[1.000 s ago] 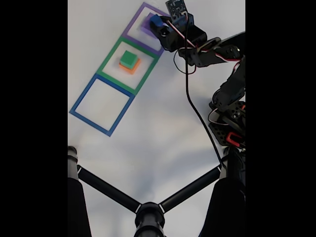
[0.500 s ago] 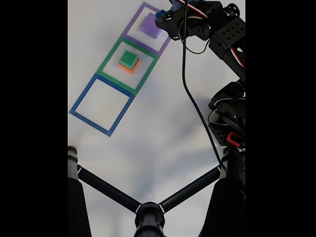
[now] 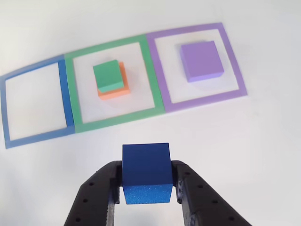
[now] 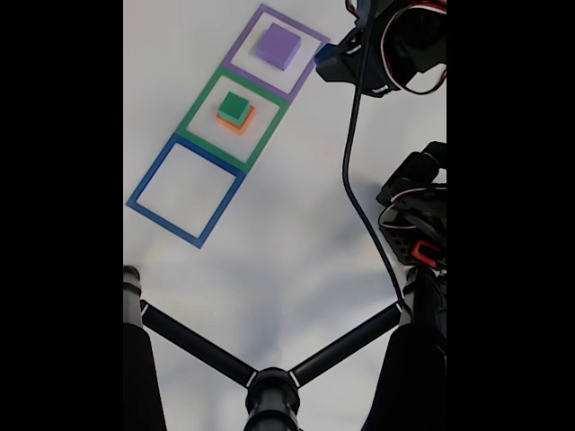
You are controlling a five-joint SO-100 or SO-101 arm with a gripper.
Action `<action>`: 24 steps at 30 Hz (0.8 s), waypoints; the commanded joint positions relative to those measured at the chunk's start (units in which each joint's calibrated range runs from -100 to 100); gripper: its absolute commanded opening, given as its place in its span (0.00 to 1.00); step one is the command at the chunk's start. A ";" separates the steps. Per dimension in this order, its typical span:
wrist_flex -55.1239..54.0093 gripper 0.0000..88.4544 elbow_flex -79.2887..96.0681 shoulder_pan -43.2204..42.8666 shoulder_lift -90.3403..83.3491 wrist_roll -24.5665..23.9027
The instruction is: Tower of hanoi
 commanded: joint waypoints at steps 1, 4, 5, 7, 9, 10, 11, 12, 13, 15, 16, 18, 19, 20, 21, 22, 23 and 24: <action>-4.21 0.06 6.09 -3.32 -4.44 0.59; -11.73 0.06 15.27 -3.86 -7.08 0.59; -15.78 0.06 19.72 -4.01 -8.44 0.59; -24.77 0.06 28.99 -4.47 -11.17 0.59; -33.91 0.06 37.35 -4.85 -12.45 0.59; -38.44 0.06 40.98 -5.15 -12.61 0.59; -43.54 0.06 44.71 -5.53 -12.61 0.59; -48.16 0.06 47.80 -5.84 -12.45 0.59; -53.09 0.06 50.89 -6.22 -12.13 0.59; -62.08 0.06 56.70 -7.06 -11.33 0.59; -65.72 0.06 59.25 -7.36 -11.01 0.59; -72.20 0.06 63.33 -8.13 -9.81 0.59; -75.59 0.06 65.24 -8.51 -8.93 0.59; -78.99 0.06 67.24 -8.81 -8.12 0.59; -82.96 0.06 69.24 -9.12 -7.24 0.59; -86.60 0.06 71.15 -9.27 -5.88 0.59; -89.19 0.06 72.24 -9.35 -4.52 0.59; -91.70 0.06 73.06 -9.35 -2.84 0.59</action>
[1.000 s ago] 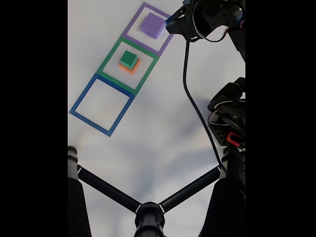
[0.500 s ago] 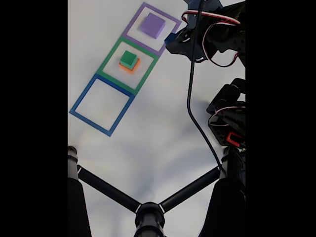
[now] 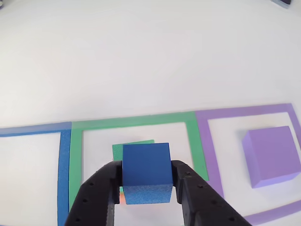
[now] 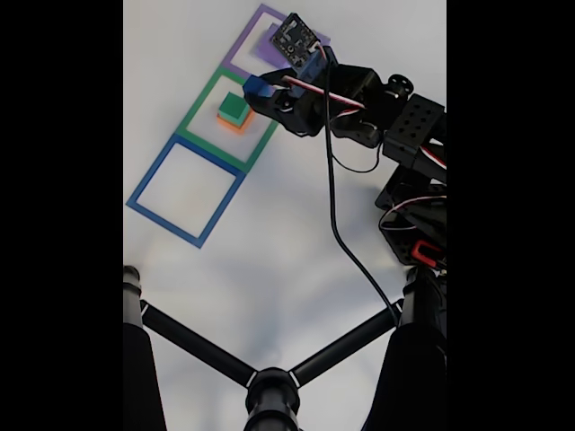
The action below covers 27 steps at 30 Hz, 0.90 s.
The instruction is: Tower of hanoi
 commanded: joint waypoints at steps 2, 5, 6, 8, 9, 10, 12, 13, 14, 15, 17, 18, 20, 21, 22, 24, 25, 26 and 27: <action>-17.27 0.06 4.33 -1.31 7.01 0.59; -23.42 0.06 5.78 -1.92 11.33 0.59; -26.17 0.06 6.24 -2.15 13.18 0.59; -30.30 0.06 6.51 -2.38 16.62 0.59; -32.08 0.06 6.51 -2.46 18.14 0.59; -34.02 0.06 6.51 -2.61 19.75 0.59; -37.01 0.06 6.51 -2.61 22.31 0.59; -38.23 0.06 6.33 -2.69 23.43 0.59; -39.44 0.06 6.15 -2.69 24.87 0.59; -40.49 0.06 5.87 -2.69 26.08 0.59; -42.11 0.06 5.42 -2.46 28.16 0.59; -42.76 0.06 5.15 -2.38 28.88 0.59; -43.57 0.06 4.96 -2.38 30.08 0.59; -43.73 0.06 4.87 -2.38 30.32 0.59; -43.73 0.06 4.78 -2.38 30.48 0.59; -43.81 0.06 4.78 -2.69 30.56 0.59; -43.89 0.07 4.69 -2.91 30.64 0.59; -43.89 0.07 4.60 -2.99 30.72 0.59; -43.89 0.07 4.42 -3.14 30.88 0.59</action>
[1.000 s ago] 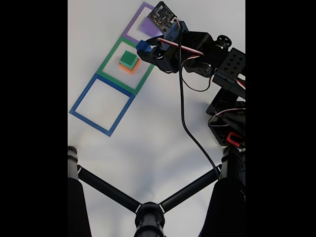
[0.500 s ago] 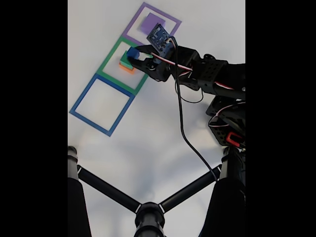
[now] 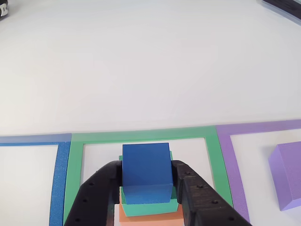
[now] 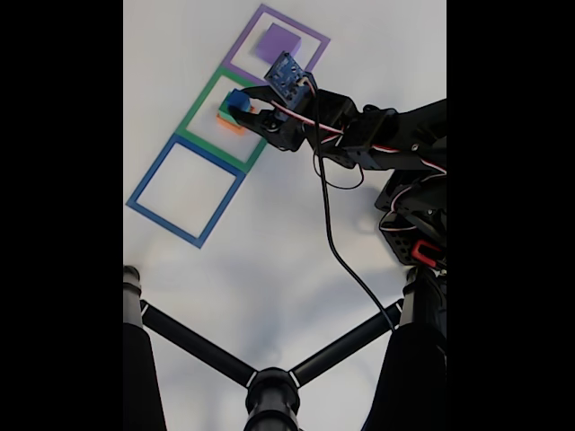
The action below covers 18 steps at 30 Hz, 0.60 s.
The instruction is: Tower of hanoi
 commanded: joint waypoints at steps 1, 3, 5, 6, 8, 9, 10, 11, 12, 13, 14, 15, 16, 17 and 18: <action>-1.63 0.07 -2.65 -1.08 0.23 0.59; -1.95 0.07 -3.19 -1.08 1.11 0.59; -2.60 0.07 -3.65 -1.08 2.07 0.59; -3.09 0.07 -3.83 -1.08 2.63 0.59; -3.65 0.07 -4.29 -0.85 3.51 0.59; -3.82 0.07 -4.56 -0.70 3.99 0.59; -3.98 0.07 -4.65 -0.47 4.39 0.59; -4.14 0.09 -4.65 -0.32 4.79 0.59; -4.38 0.11 -4.65 -0.17 5.03 0.59; -4.54 0.14 -4.65 -0.09 5.19 0.59; -4.71 0.16 -4.47 -0.01 5.35 0.59; -5.11 0.19 -4.19 0.21 5.35 0.59; -5.19 0.21 -4.01 0.37 5.43 0.59; -5.27 0.23 -3.92 0.44 5.43 0.59; -5.35 0.25 -3.74 0.44 5.35 0.59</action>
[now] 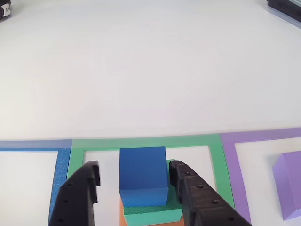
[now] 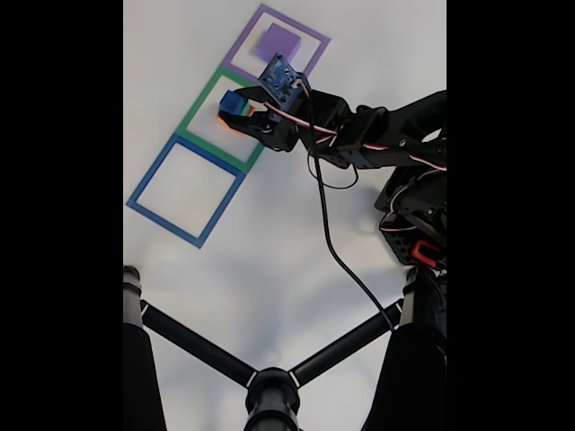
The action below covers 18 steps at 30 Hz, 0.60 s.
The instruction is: Tower of hanoi
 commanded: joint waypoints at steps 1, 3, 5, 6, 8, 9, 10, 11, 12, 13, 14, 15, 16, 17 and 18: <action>-1.71 0.26 -0.98 1.20 -0.26 0.00; -1.71 0.29 -0.52 1.20 -1.14 0.00; -1.47 0.31 -0.34 1.20 -2.91 0.00; -0.98 0.32 -0.34 1.20 -4.27 0.00; 5.33 0.31 -1.43 1.50 -9.48 0.00; 10.43 0.30 -2.61 1.81 -12.60 0.00; 16.50 0.29 -4.61 2.04 -16.13 0.00; 23.22 0.28 -7.07 2.27 -19.41 0.00; 31.71 0.27 -10.52 2.65 -23.02 0.00; 39.32 0.25 -14.34 3.11 -25.58 0.00; 48.39 0.21 -19.79 3.64 -27.59 0.00; 56.89 0.16 -25.51 4.10 -28.47 0.00; 65.63 0.10 -31.60 4.78 -29.03 0.00; 72.26 0.06 -36.60 5.39 -29.27 0.00; 78.50 0.02 -41.87 6.16 -29.11 0.00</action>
